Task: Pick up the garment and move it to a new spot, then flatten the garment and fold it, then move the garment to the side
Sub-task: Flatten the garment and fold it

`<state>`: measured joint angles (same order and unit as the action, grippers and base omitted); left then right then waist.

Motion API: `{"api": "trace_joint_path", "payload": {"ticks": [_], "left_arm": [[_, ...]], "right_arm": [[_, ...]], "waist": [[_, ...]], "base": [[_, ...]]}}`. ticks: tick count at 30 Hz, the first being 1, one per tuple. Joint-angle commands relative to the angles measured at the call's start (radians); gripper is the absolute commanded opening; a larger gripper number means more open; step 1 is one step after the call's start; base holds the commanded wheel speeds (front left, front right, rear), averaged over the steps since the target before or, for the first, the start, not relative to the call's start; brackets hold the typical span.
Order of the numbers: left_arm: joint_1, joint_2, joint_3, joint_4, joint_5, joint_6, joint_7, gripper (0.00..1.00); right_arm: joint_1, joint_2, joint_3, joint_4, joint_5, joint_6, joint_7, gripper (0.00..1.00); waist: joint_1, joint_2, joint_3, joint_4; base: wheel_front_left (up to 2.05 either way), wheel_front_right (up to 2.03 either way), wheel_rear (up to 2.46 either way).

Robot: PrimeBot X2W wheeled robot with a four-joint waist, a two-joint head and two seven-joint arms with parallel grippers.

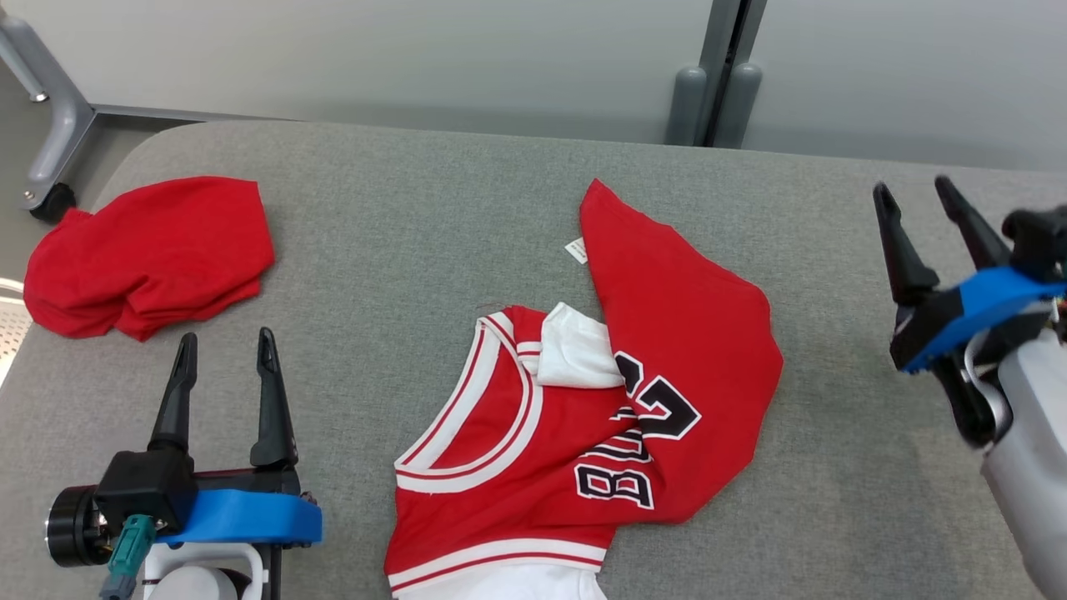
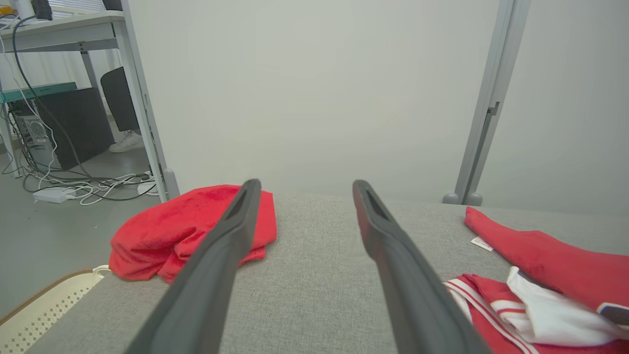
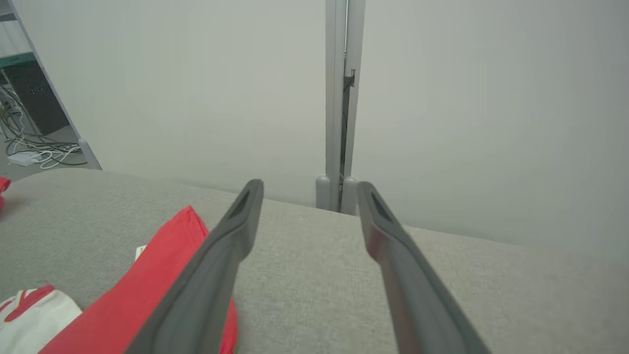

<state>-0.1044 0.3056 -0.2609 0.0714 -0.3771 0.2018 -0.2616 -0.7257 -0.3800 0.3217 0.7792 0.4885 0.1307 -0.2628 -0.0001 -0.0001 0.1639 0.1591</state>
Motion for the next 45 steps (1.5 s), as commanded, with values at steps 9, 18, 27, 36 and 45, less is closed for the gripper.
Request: {"api": "trace_joint_path", "payload": {"ticks": [9,18,27,36,45], "left_arm": [[0.034,0.011,0.007,-0.03,-0.002,0.013,-0.003,1.0],[0.0,0.003,-0.012,-0.027,0.0,0.004,0.001,1.0],[0.014,0.004,-0.01,-0.012,-0.004,0.007,-0.002,1.0],[0.038,0.006,-0.012,-0.006,-0.01,0.007,-0.003,1.0],[0.057,0.018,-0.009,-0.014,-0.016,0.01,-0.003,1.0]], "right_arm": [[0.23,-0.006,0.046,-0.107,0.041,0.0,0.002,1.0],[0.221,0.054,0.139,-0.077,0.09,0.0,0.064,1.0],[0.242,0.087,0.222,-0.001,0.147,0.0,0.056,0.0],[0.333,0.035,0.223,-0.124,0.117,0.0,0.016,0.0],[0.635,0.019,0.035,-0.456,0.022,0.0,0.214,0.0]], "waist": [[0.0001,0.0001,-0.011,-0.024],[0.0001,0.0001,0.011,0.005],[0.0001,0.0001,0.006,0.027],[0.0001,0.0001,-0.043,-0.02],[0.0001,0.0001,-0.053,-0.066]], "base": [[0.0,0.0,0.0],[0.0,0.0,0.0],[0.0,0.0,0.0],[0.0,0.0,0.0],[0.0,0.0,0.0]]}}
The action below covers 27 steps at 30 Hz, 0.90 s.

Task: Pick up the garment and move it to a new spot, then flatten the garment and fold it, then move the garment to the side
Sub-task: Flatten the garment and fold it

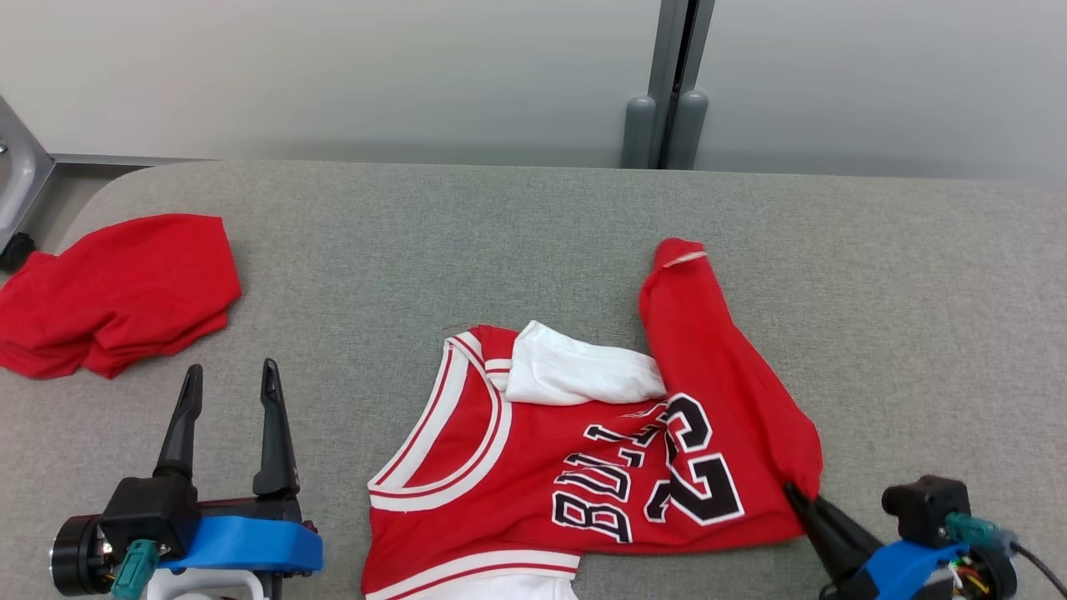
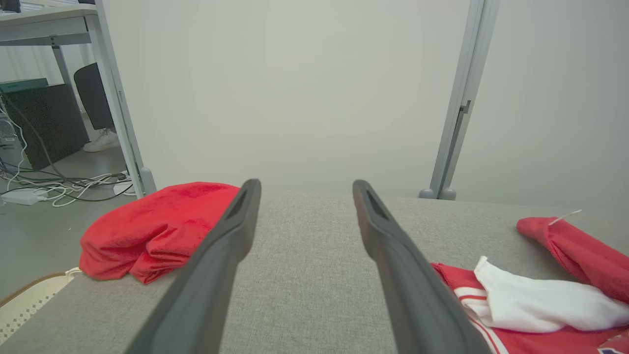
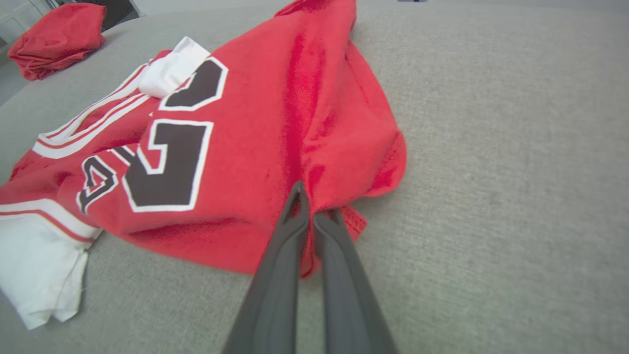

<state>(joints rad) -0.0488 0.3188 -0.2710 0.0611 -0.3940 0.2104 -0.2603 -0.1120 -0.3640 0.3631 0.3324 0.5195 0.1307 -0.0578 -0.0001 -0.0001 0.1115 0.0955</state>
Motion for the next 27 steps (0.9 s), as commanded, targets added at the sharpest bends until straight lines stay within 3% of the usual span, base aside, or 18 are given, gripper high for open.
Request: {"api": "trace_joint_path", "payload": {"ticks": [1,5,7,12,16,21,27], "left_arm": [[0.0,0.005,0.001,-0.005,0.002,0.002,-0.004,1.0],[-0.006,0.005,0.0,-0.011,0.002,0.007,-0.004,1.0],[-0.011,0.005,-0.001,-0.012,0.003,0.009,-0.004,1.0],[-0.018,0.005,0.0,-0.009,0.001,0.011,-0.004,1.0],[-0.018,0.004,0.0,-0.008,0.001,0.011,-0.004,1.0],[-0.023,-0.001,-0.002,-0.008,0.003,0.011,-0.005,1.0],[-0.037,-0.002,-0.007,-0.008,0.008,0.005,-0.005,1.0]], "right_arm": [[0.065,0.011,-0.029,-0.057,-0.022,0.0,0.048,0.0],[0.208,0.063,-0.108,-0.225,-0.052,0.0,0.182,0.0],[0.243,0.078,-0.149,-0.288,-0.084,0.0,0.218,1.0],[0.247,0.107,-0.243,-0.399,-0.133,0.0,0.241,1.0],[0.192,0.091,-0.302,-0.426,-0.156,0.0,0.233,1.0],[0.107,0.058,-0.311,-0.342,-0.165,0.0,0.219,1.0],[0.018,0.023,-0.25,-0.157,-0.183,0.0,0.18,1.0]], "waist": [[0.0001,0.0001,0.001,-0.005],[0.0001,0.0001,0.01,-0.018],[0.0001,0.0001,0.014,-0.023],[0.0001,0.0001,0.017,-0.031],[0.0001,0.0001,0.017,-0.034],[0.0001,0.0001,0.022,-0.03],[0.0001,0.0001,0.036,-0.016]], "base": [[0.0,0.0,0.0],[0.0,0.0,0.0],[0.0,0.0,0.0],[0.0,0.0,0.0],[0.0,0.0,0.0],[0.0,0.0,0.0],[0.0,0.0,0.0]]}}
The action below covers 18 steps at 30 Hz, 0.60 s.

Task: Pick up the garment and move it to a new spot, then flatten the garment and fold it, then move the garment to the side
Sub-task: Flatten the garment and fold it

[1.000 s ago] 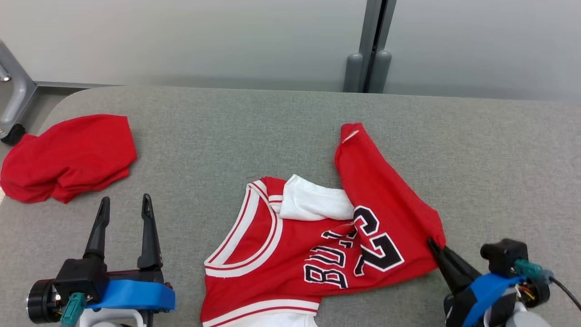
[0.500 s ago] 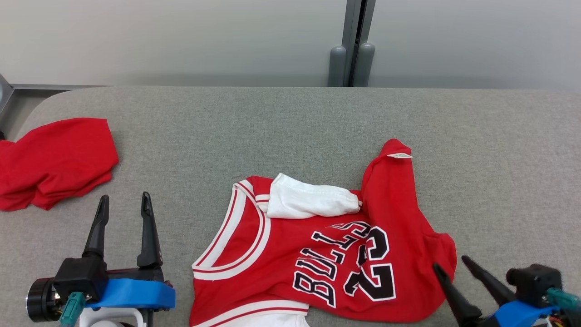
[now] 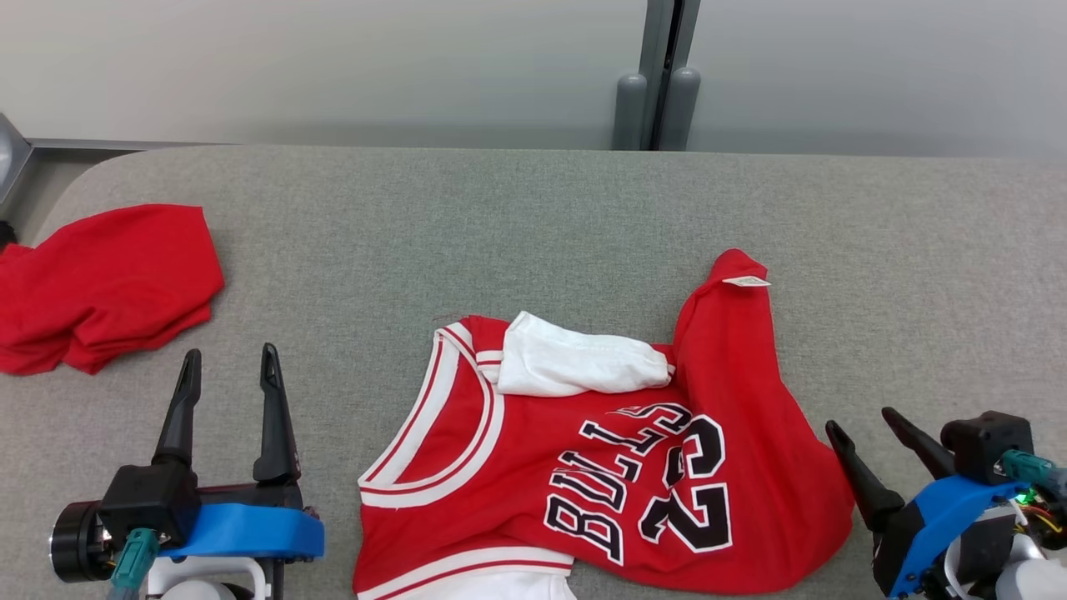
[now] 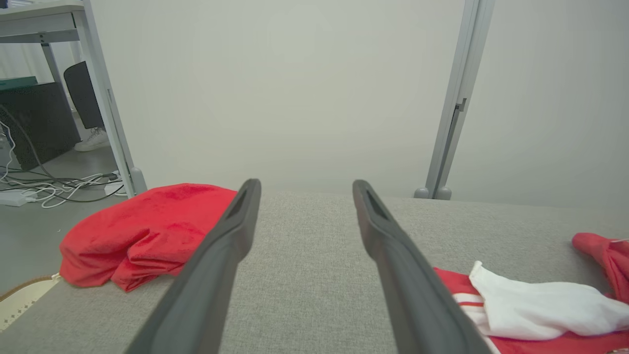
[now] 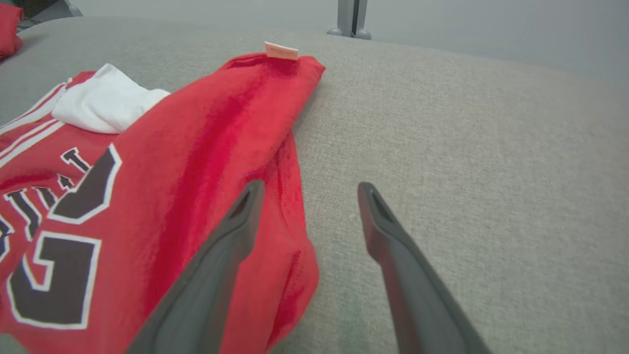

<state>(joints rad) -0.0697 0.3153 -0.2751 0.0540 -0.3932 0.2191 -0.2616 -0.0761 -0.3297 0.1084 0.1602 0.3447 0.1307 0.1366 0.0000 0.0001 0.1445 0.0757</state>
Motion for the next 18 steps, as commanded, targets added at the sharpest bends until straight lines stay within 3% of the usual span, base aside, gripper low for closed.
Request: {"api": "trace_joint_path", "payload": {"ticks": [1,8,9,10,11,12,18], "left_arm": [[-0.018,0.001,-0.003,-0.001,0.008,-0.003,-0.004,1.0],[-0.015,0.001,-0.002,0.001,0.007,-0.001,-0.004,1.0],[-0.013,0.001,-0.001,0.001,0.007,0.0,-0.004,1.0],[-0.01,0.001,0.001,0.0,0.007,0.001,-0.004,1.0],[-0.01,0.001,0.001,0.0,0.007,0.001,-0.004,1.0],[-0.005,0.001,0.004,0.001,0.006,0.003,-0.004,1.0],[0.0,0.002,0.01,-0.002,0.005,0.006,-0.004,1.0]], "right_arm": [[-0.029,-0.008,0.018,0.048,-0.003,0.0,-0.021,1.0],[-0.048,-0.003,0.118,0.239,0.028,0.0,-0.036,1.0],[-0.047,0.0,0.13,0.258,0.039,0.0,-0.032,0.77],[-0.046,0.0,0.143,0.276,0.046,0.0,-0.027,0.39],[-0.046,0.0,0.143,0.276,0.046,0.0,-0.027,0.39],[-0.051,-0.001,0.161,0.297,0.06,0.0,-0.037,0.0],[-0.064,-0.034,0.096,0.32,0.1,0.0,-0.101,0.0]], "waist": [[0.0,-0.0001,0.006,0.006],[0.0,-0.0001,0.01,0.019],[0.0,-0.0001,0.01,0.019],[0.0,-0.0001,0.009,0.019],[0.0,-0.0001,0.009,0.019],[0.0,-0.0001,0.007,0.015],[0.0,-0.0001,-0.008,0.002]], "base": [[0.0,0.0,0.0],[0.0,0.0,0.0],[0.0,0.0,0.0],[0.0,0.0,0.0],[0.0,0.0,0.0],[0.0,0.0,0.0],[0.0,0.0,0.0]]}}
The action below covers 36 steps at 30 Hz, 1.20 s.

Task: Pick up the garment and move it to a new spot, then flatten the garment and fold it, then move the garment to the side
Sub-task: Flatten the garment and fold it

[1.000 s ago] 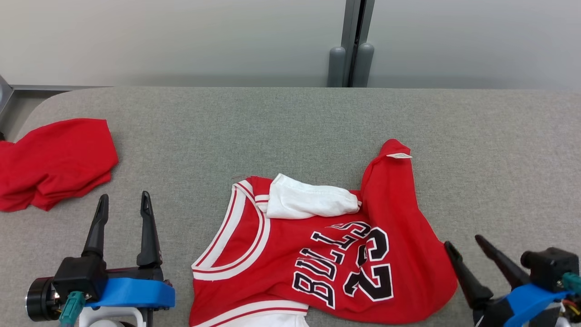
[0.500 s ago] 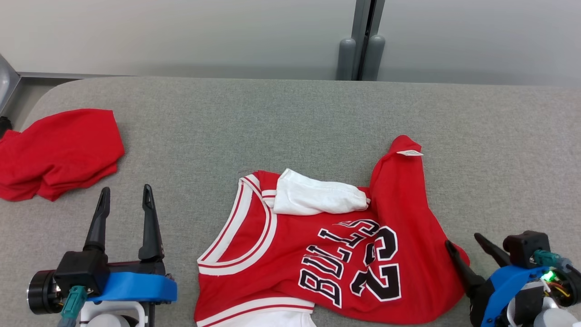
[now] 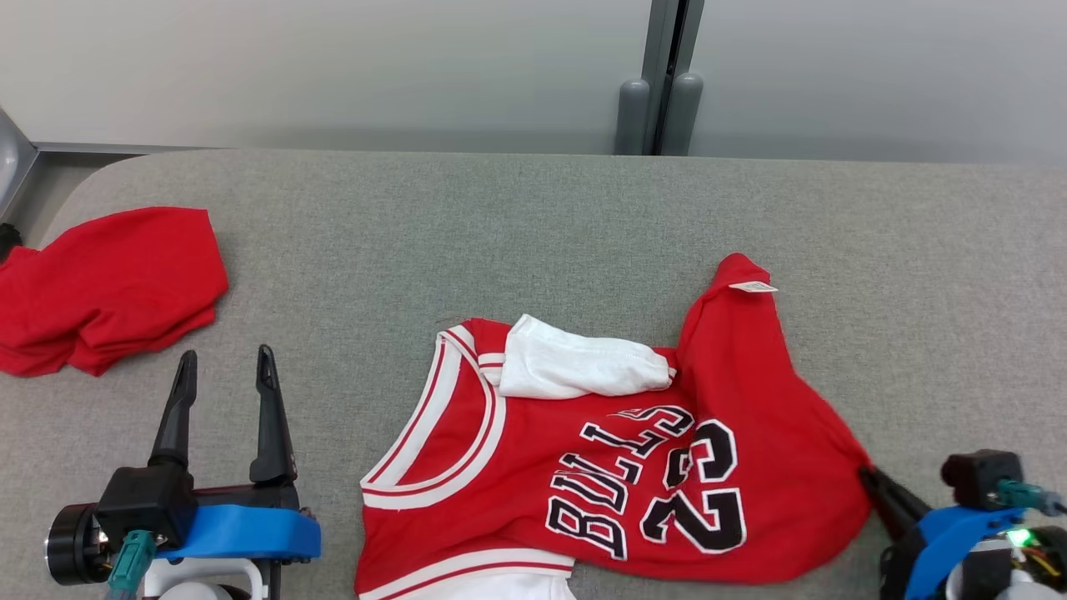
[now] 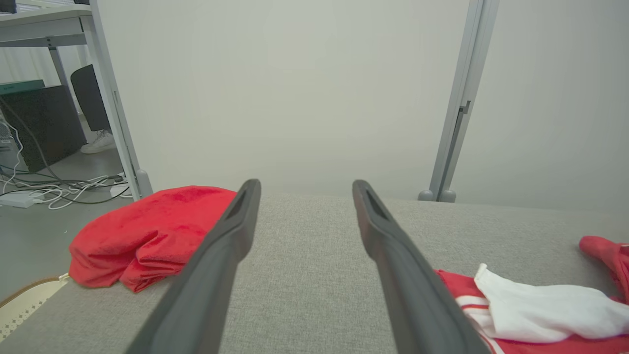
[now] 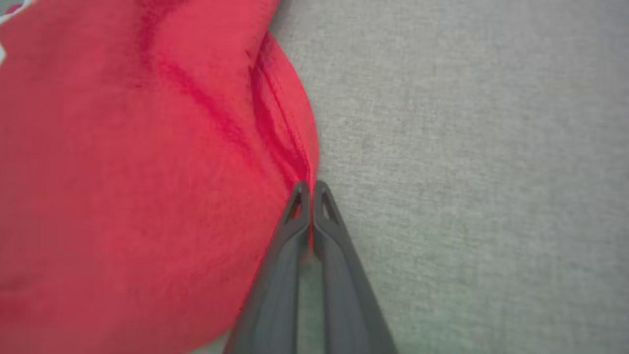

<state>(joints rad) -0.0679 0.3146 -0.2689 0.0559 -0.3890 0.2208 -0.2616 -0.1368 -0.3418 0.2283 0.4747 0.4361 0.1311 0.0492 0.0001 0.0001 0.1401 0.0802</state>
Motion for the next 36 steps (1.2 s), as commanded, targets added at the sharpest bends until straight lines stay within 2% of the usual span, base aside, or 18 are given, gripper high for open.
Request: {"api": "trace_joint_path", "payload": {"ticks": [1,7,8,9,10,15,24,28,36], "left_arm": [[0.0,0.003,0.005,-0.004,0.001,0.005,-0.005,1.0],[0.014,0.003,0.012,-0.009,-0.001,0.007,-0.005,1.0],[0.022,0.0,0.015,-0.009,-0.002,0.007,-0.005,1.0],[0.022,0.0,0.015,-0.009,-0.002,0.007,-0.005,1.0],[0.024,-0.001,0.016,-0.008,-0.003,0.006,-0.005,1.0],[0.034,0.007,0.022,-0.009,0.002,0.001,-0.005,1.0],[0.049,0.017,0.032,-0.019,0.006,0.003,-0.005,1.0],[0.057,0.019,0.033,-0.025,0.007,0.007,-0.005,1.0],[0.037,0.021,0.027,-0.027,0.012,0.007,-0.005,1.0]], "right_arm": [[0.001,-0.027,-0.04,0.004,0.008,0.0,-0.024,0.0],[0.033,-0.038,-0.115,-0.022,0.003,0.0,-0.027,0.0],[0.034,-0.031,-0.131,-0.038,0.013,0.0,-0.04,0.48],[0.034,-0.031,-0.131,-0.038,0.013,0.0,-0.04,0.48],[0.034,-0.029,-0.139,-0.043,0.013,0.0,-0.046,1.0],[0.018,0.002,-0.226,-0.098,0.007,0.0,-0.152,1.0],[0.068,0.052,-0.314,-0.184,-0.039,0.0,-0.247,1.0],[0.094,0.075,-0.314,-0.213,-0.056,0.0,-0.235,1.0],[0.026,0.05,-0.219,-0.168,-0.095,0.0,-0.114,1.0]], "waist": [[-0.0001,-0.0001,-0.007,-0.004],[-0.0001,-0.0001,-0.016,-0.016],[-0.0001,-0.0001,-0.019,-0.022],[-0.0001,-0.0001,-0.019,-0.022],[-0.0001,-0.0001,-0.022,-0.025],[-0.0001,-0.0001,-0.04,-0.04],[-0.0001,-0.0001,-0.06,-0.051],[-0.0001,-0.0001,-0.06,-0.055],[-0.0001,-0.0001,-0.048,-0.044]], "base": [[0.0,0.0,0.0],[0.0,0.0,0.0],[0.0,0.0,0.0],[0.0,0.0,0.0],[0.0,0.0,0.0],[0.0,0.0,0.0],[0.0,0.0,0.0],[0.0,0.0,0.0],[0.0,0.0,0.0]]}}
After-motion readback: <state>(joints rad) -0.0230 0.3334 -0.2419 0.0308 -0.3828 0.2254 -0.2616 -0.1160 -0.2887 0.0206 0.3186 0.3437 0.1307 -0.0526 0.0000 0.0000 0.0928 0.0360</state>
